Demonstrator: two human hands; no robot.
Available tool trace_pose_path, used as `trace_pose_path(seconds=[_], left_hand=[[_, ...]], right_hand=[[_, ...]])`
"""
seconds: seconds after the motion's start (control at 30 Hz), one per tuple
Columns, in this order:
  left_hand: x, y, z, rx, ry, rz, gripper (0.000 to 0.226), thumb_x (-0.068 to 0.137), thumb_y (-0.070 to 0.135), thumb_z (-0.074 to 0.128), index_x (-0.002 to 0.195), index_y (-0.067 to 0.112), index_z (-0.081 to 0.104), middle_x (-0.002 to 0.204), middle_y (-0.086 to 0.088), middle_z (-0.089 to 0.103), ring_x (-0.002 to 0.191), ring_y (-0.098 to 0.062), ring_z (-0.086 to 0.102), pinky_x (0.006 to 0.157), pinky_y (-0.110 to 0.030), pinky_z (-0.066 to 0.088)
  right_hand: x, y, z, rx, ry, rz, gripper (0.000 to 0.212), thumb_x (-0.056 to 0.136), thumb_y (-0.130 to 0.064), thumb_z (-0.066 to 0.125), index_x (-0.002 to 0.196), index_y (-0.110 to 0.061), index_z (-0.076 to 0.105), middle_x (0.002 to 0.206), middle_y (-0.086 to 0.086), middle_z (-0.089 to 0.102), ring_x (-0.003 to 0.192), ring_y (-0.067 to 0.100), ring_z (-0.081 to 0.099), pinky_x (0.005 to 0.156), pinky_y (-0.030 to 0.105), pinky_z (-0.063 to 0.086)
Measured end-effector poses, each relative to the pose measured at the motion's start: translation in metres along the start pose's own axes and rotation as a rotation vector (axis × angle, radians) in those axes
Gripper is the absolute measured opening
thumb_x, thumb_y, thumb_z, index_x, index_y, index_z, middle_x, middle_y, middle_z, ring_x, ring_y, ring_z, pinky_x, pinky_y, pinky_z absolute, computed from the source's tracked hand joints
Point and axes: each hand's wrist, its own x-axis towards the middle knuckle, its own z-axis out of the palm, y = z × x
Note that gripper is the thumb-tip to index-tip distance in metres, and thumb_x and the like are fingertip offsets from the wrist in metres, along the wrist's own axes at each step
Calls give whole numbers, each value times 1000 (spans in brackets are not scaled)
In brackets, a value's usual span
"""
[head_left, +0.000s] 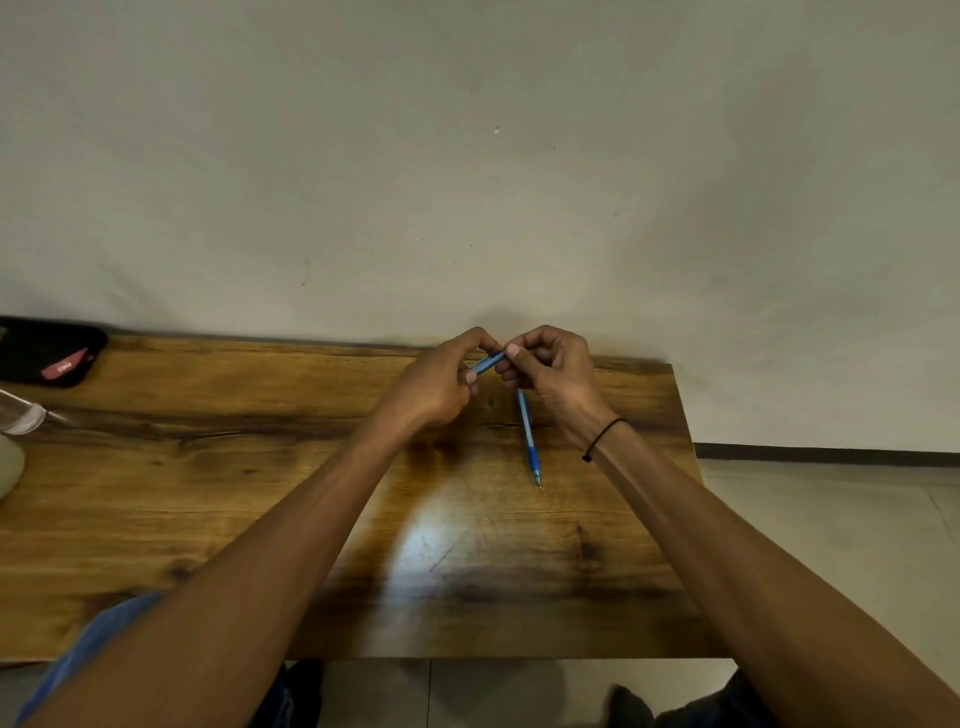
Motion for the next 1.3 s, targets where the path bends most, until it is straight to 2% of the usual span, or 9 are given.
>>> trace_pose_path(seconds=[0.17,0.27,0.4,0.53,0.63,0.9,1.07,1.2,1.3], left_hand=[[-2,1,1,10,-58,-1,50,107,4,49,144,38,49,97,-2,68,92,-16,67,70,-29,47],[-2,0,3,9,-21,0,49,106,6,50,141,40,49,100,-4,69,91,-20,67,70,-33,49],[0,-5,3,3,58,-23,48,105,6,53,137,43,50,103,0,65,85,-12,61,61,-28,43],[3,-9,3,-4,93,-35,47,105,7,53,136,43,51,104,-2,68,86,-13,63,61,-29,44],[3,-10,3,0,88,-45,46,105,8,53,136,43,51,103,-2,69,83,-11,63,58,-28,42],[4,-14,3,-8,59,-60,47,104,7,57,136,41,52,108,-4,73,84,-13,64,57,-26,40],[5,-16,5,12,56,-84,48,103,8,61,141,35,51,118,-8,72,100,-22,69,74,-35,55],[8,-19,8,61,50,-130,45,103,13,64,140,32,49,124,-10,68,97,-19,61,65,-28,46],[9,-19,9,64,29,-175,45,101,15,67,141,28,48,125,-10,68,97,-20,65,69,-32,54]], right_hand=[[5,-1,-7,67,17,8,8,104,-2,60,105,4,65,87,24,75,75,26,75,67,28,62],[4,1,-5,-11,16,19,9,103,-4,63,105,3,68,86,18,77,75,21,76,67,26,61],[7,5,-6,-541,52,-113,4,96,-14,73,93,-14,74,87,-5,69,83,9,63,71,24,50],[4,14,-8,-941,-8,-186,9,94,-14,73,91,-20,78,105,4,66,107,26,51,87,43,48],[0,20,-2,-1075,-31,-216,6,93,-19,74,92,-24,77,109,4,61,112,28,48,92,46,45],[-1,33,3,-1125,1,-257,8,94,-22,74,98,-20,80,110,3,63,113,26,48,93,43,42],[3,25,-2,-971,123,-240,7,94,-14,74,95,-15,80,104,6,66,108,28,52,89,44,48],[6,15,-12,-924,172,-207,8,95,-10,73,96,-13,80,103,8,72,108,29,61,87,46,56],[5,11,-19,-933,147,-185,6,94,-8,71,93,-11,76,96,9,76,97,29,70,80,43,61]])
